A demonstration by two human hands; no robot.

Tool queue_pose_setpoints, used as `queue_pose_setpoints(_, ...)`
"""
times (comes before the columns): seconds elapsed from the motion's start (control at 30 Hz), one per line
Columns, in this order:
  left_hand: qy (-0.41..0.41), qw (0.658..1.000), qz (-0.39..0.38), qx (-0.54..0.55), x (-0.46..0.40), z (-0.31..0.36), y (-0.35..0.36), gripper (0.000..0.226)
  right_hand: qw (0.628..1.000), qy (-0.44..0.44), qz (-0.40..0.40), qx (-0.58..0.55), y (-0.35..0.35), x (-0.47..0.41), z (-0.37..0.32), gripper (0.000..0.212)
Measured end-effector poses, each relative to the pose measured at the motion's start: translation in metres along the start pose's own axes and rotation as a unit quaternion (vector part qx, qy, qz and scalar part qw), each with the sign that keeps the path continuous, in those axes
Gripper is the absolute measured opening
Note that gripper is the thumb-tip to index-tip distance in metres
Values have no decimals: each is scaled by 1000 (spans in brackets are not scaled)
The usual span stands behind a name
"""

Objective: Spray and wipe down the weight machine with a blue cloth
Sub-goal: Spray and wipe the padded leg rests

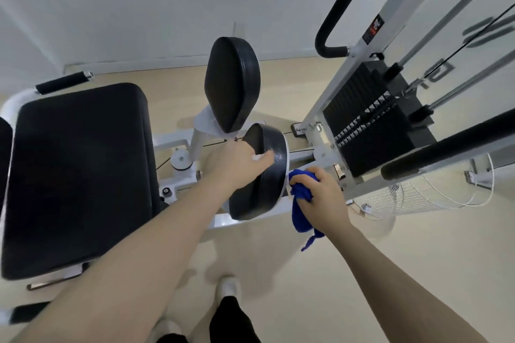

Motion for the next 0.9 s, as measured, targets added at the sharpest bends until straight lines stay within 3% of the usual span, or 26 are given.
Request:
queue_pose_setpoints(0.2, -13, 997, -6, -81, 3, 3, 8, 51, 999, 15, -1, -33, -4, -2, 7, 30)
queue_pose_setpoints(0.37, -43, 998, -13, -53, 5, 5, 15, 51, 998, 38, 2, -53, -7, -4, 17, 31)
queue_pose_setpoints(0.5, -53, 999, -11, 4, 1, 2, 13, 60, 997, -71, 25, -23, -8, -9, 2, 37)
queue_pose_setpoints(0.6, -63, 995, -2, 82, -2, -8, 10, 60, 989, -145, -12, 15, 17, -19, -22, 38)
queue_pose_setpoints(0.73, -63, 976, 29, 206, -7, -26, 11, 43, 996, -52, 42, -52, 6, -67, -24, 36)
queue_pose_setpoints(0.8, -68, 976, 6, 206, -13, -34, 15, 52, 992, 13, 67, -107, -9, -103, -21, 33)
queue_pose_setpoints(0.9, -75, 973, -13, 216, -20, -42, 20, 59, 992, 30, 11, -123, -7, -138, -29, 31)
Point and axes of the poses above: each hand's wrist, its own x-axis away from the middle knuckle, its own y-axis out of the palm, z = x × y, the point moved 5 cm from there along -x, towards the middle knuckle, and after that the axes turned 5 degrees about y, right-handed, at the moved point
